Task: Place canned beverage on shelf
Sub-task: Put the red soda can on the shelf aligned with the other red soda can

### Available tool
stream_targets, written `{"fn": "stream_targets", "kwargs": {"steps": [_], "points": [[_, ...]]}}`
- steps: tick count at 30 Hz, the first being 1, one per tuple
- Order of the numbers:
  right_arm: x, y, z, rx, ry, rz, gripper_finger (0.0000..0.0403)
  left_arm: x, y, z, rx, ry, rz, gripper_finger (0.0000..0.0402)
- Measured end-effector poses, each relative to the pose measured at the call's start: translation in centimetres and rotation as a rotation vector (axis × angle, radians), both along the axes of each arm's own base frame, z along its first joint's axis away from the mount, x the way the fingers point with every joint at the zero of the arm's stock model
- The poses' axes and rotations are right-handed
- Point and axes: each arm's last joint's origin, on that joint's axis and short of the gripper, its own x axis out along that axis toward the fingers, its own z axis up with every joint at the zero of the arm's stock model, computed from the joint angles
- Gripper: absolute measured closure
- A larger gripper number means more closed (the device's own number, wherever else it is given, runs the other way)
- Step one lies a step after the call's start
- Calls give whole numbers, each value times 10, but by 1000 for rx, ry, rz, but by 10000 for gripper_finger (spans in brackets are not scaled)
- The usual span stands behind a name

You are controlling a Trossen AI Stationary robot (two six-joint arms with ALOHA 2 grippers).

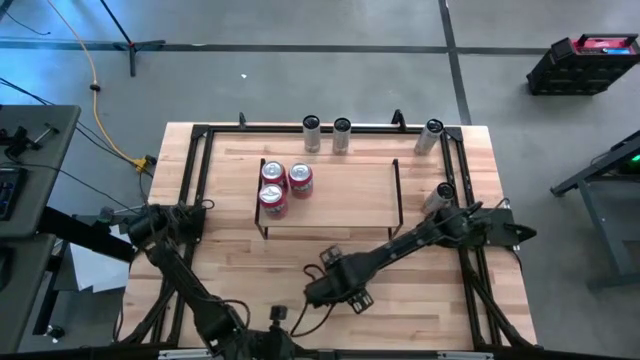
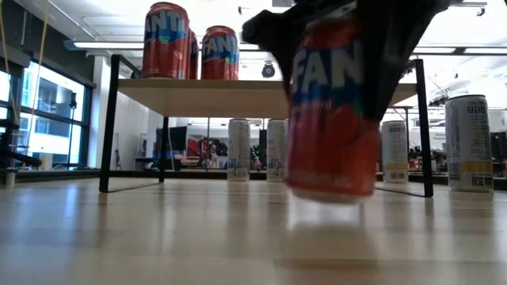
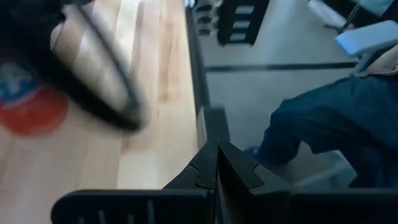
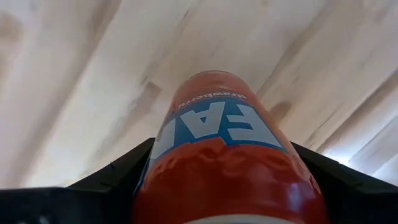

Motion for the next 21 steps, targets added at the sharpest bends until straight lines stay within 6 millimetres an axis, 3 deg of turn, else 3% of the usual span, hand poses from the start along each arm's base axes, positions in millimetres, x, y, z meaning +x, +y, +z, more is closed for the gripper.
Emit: {"fn": "stream_targets", "kwargs": {"steps": [11,21], "points": [[12,6,-11,-27,43,331,112,-42,-17,-4,-264,247,68,399],[14,4,-9,14,38,316,73,-41,-16,-5,-237,248,61,399]]}}
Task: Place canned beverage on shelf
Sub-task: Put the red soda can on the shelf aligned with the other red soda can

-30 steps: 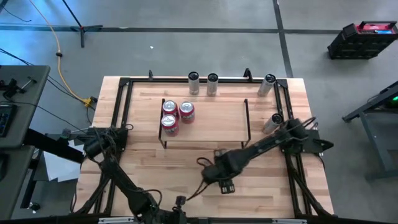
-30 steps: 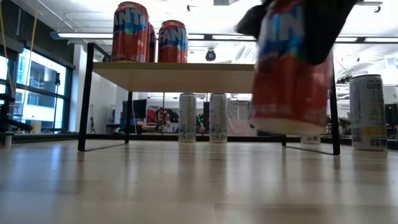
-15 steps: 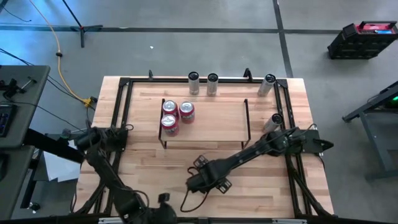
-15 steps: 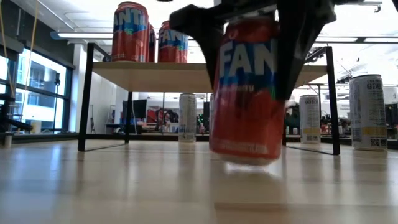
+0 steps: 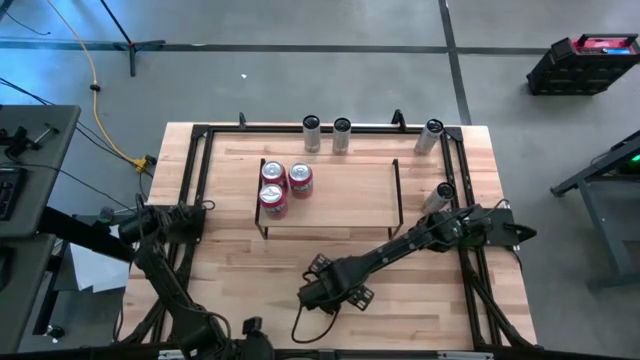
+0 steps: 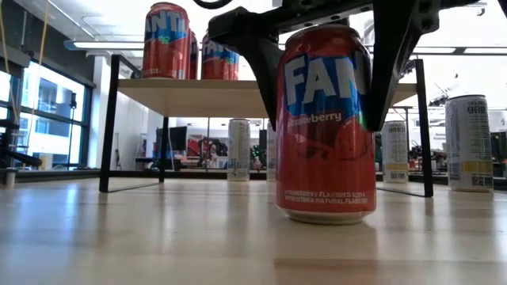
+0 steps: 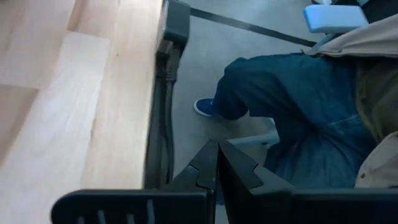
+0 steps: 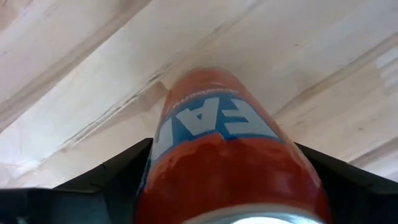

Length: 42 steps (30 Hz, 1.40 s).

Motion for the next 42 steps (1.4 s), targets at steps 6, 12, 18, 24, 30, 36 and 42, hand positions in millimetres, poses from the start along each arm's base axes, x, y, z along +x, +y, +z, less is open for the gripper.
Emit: {"fn": "stream_targets", "kwargs": {"steps": [6,12,18,24,30,36,42], "points": [[-2,-1,8,7,-13,-3,50,9,7,-1,13,2,24,398],[-11,-4,31,51,-27,-102,46,17,15,6,23,-13,26,374],[-27,-10,50,61,41,-310,45,24,22,9,58,-32,5,349],[-34,-11,54,59,79,-502,45,32,28,10,102,-50,-6,337],[-44,-13,74,56,11,-670,45,35,30,10,138,-72,-3,334],[-57,-13,85,102,-99,-987,45,32,29,11,229,-132,-16,334],[-53,-3,75,249,-107,-1241,45,36,31,11,385,-263,69,334]]}}
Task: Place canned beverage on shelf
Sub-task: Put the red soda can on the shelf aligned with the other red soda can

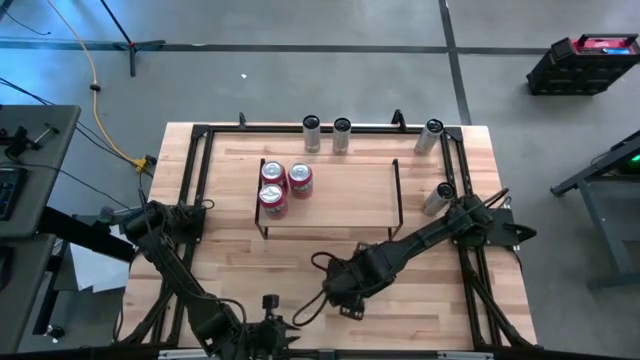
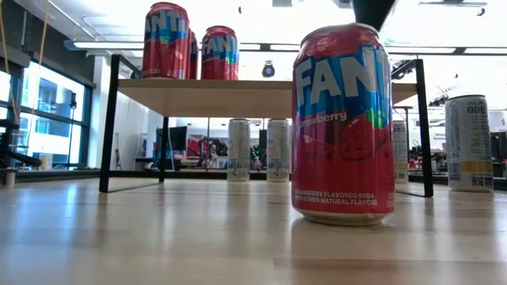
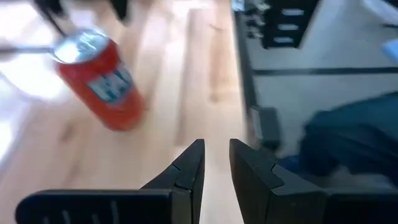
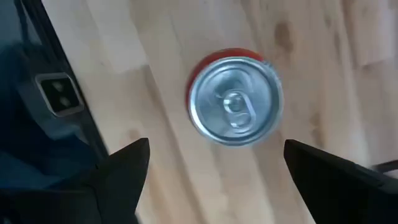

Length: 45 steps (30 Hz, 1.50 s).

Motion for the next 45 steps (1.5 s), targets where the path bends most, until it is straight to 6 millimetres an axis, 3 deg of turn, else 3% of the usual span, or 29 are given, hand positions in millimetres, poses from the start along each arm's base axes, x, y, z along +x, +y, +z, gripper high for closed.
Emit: {"fn": "stream_targets", "kwargs": {"steps": [8,14,21,32,45], "points": [[11,-18,0,33,-10,-198,45,1,-1,1,43,-113,102,335],[24,-27,-13,40,12,-160,45,1,-12,-26,77,-107,110,336],[32,-22,-32,54,56,-103,45,-2,-21,-49,90,-90,112,335],[34,-19,-40,36,61,-10,45,-10,-26,-49,95,-129,129,334],[39,-13,-68,5,123,127,46,-9,-26,-49,93,-132,131,335]]}}
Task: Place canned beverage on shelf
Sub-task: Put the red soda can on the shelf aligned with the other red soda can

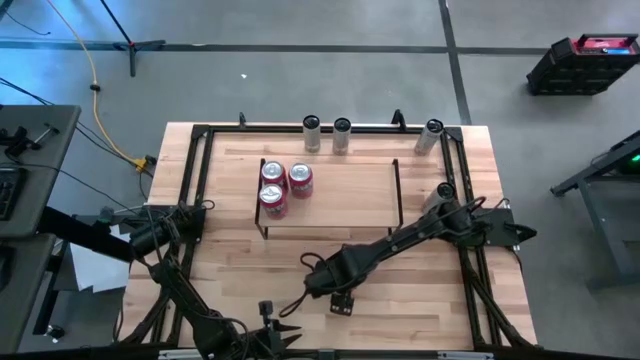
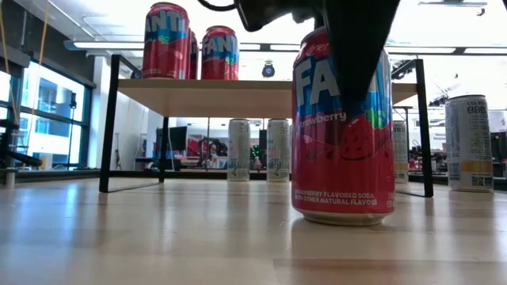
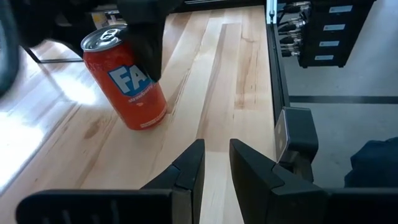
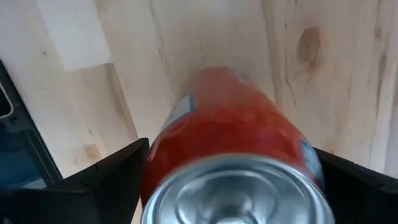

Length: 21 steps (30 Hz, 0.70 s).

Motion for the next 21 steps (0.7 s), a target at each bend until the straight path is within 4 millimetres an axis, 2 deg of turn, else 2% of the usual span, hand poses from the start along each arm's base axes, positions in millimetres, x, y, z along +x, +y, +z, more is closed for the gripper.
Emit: {"fn": "stream_targets", "kwargs": {"steps": [3,10,14,17,21], "points": [[1,0,-3,1,6,4,55,0,0,0,2,0,0,335],[0,0,-2,3,12,13,118,0,0,0,4,1,1,334],[0,0,-1,3,12,15,118,0,1,0,13,0,1,335],[0,0,8,3,15,32,118,0,1,0,13,-1,1,335],[-1,-3,39,-28,-12,58,118,0,1,0,13,-2,2,335]]}}
